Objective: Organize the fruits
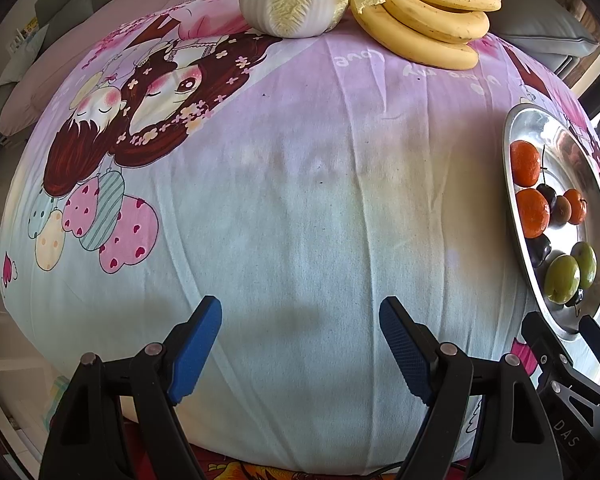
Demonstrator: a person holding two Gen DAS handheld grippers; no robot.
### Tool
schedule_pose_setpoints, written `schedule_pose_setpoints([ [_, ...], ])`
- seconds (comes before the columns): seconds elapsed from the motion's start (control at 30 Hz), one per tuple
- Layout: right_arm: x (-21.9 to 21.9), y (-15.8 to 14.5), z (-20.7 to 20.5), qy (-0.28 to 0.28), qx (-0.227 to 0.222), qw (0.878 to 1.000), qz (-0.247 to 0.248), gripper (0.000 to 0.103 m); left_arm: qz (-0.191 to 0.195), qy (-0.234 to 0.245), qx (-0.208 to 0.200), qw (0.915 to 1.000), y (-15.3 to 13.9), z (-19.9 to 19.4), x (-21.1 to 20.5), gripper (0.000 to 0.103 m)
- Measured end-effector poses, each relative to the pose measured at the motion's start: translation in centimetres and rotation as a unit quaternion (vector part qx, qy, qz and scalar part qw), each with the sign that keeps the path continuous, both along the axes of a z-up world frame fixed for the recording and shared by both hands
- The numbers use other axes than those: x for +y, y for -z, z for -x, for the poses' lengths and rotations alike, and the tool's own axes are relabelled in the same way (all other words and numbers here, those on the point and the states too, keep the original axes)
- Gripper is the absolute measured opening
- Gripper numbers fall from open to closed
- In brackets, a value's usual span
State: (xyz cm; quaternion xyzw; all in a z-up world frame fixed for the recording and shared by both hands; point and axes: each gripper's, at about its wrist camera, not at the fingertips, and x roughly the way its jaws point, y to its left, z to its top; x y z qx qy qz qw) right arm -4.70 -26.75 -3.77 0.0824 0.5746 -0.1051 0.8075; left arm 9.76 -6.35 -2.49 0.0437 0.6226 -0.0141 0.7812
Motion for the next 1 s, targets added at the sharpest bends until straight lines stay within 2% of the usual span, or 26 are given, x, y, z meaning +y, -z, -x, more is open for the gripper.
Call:
schedule_pose_setpoints([
  [1.0, 0.04, 0.09, -0.01, 0.001, 0.000, 1.000, 0.001, 0.103, 0.002, -0.005, 0.000, 1.0000, 0.00, -0.05, 0.01, 0.082],
])
